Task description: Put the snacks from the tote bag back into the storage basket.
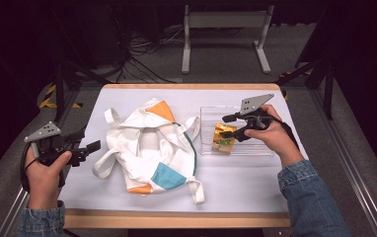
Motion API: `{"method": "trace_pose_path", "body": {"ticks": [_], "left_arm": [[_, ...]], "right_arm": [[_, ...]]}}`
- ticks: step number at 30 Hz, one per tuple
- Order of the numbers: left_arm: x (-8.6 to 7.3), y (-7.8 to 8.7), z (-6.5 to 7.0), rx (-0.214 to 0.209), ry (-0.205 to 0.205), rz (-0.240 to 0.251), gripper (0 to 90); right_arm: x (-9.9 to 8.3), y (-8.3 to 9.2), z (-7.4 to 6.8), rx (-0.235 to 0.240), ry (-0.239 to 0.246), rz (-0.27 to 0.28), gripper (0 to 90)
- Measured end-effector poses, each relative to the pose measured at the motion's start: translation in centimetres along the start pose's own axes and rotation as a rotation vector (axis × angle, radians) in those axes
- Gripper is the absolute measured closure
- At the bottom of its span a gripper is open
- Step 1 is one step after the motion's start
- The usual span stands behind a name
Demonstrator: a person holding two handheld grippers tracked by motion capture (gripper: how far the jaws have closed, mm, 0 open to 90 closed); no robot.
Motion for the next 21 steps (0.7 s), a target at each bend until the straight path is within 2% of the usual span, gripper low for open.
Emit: {"method": "trace_pose_path", "body": {"ticks": [3,5,9,14,16,19,21], "left_arm": [[0.0,0.1,0.1,0.001,0.001,0.001,16.5],[-0.1,0.2,0.1,0.003,-0.001,-0.002,16.5],[-0.2,0.4,0.2,0.004,-0.003,0.0,16.3],[-0.2,0.3,0.5,-0.009,-0.018,0.001,15.4],[-0.2,0.3,0.5,-0.011,-0.027,-0.001,14.4],[-0.4,0.3,0.4,-0.022,-0.042,-0.004,10.2],[-0.6,0.2,0.3,-0.026,-0.045,-0.012,8.2]], "right_arm": [[0.3,0.3,0.0,-0.015,-0.014,0.011,34.4],[0.6,1.0,-0.1,-0.042,-0.044,0.026,32.3],[1.4,2.5,-0.4,-0.081,-0.073,0.055,29.0],[2.1,4.5,-0.9,-0.143,-0.096,0.067,25.9],[2.1,5.4,-1.1,-0.161,-0.099,0.079,25.0],[1.9,6.7,-1.3,-0.181,-0.134,0.114,21.7],[1.6,7.4,-1.4,-0.189,-0.155,0.118,21.7]]}}
Point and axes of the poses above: each handheld gripper's, and its own axes: y roughly backward along the jaws, x roughly out of its top, z roughly to its right, the point moved 1 cm from there along -y, roughly forward along the jaws, and after that the axes turned 15 degrees about -x, right-handed, at the moved point
